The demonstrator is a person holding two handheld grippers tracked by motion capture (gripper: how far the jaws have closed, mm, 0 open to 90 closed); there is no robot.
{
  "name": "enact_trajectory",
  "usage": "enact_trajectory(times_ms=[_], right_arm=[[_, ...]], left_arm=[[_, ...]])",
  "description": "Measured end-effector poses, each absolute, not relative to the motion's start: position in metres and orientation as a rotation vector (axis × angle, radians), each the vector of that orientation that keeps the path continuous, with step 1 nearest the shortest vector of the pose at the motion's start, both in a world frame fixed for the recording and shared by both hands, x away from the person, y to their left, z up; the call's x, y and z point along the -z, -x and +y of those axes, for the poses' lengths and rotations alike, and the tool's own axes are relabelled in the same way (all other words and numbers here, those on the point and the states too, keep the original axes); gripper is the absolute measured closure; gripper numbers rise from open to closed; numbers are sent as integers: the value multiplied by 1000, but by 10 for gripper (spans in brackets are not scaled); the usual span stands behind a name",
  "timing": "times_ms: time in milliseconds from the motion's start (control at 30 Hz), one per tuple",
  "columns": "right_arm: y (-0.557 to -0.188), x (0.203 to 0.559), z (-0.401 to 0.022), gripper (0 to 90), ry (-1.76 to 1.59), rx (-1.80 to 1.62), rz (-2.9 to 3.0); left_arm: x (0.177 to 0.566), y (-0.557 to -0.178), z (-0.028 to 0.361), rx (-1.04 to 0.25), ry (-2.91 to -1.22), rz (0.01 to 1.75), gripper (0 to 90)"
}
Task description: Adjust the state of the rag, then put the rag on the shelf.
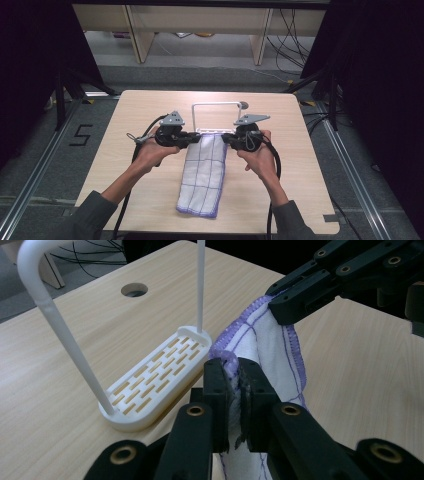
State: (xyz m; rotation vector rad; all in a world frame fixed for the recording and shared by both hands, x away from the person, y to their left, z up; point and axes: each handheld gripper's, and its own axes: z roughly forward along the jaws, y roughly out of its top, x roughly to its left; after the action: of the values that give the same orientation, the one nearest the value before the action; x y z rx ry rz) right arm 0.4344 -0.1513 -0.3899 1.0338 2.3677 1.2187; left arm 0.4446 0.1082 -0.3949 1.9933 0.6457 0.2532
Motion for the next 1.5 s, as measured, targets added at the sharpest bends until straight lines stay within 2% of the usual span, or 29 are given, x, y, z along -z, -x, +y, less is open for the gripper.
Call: enact_trajectory(times_ms=[400, 800, 1500], right_arm=[[-432, 359, -153, 852, -1002, -1250, 2326], [-429, 307, -160, 855, -970, -1281, 2229], [-470, 245, -166, 855, -994, -1294, 2121]], left_arm=[[364, -443, 105, -264, -1974, 617, 831], [313, -448, 106, -299, -1909, 626, 833], [261, -488, 98, -363, -1809, 658, 835]])
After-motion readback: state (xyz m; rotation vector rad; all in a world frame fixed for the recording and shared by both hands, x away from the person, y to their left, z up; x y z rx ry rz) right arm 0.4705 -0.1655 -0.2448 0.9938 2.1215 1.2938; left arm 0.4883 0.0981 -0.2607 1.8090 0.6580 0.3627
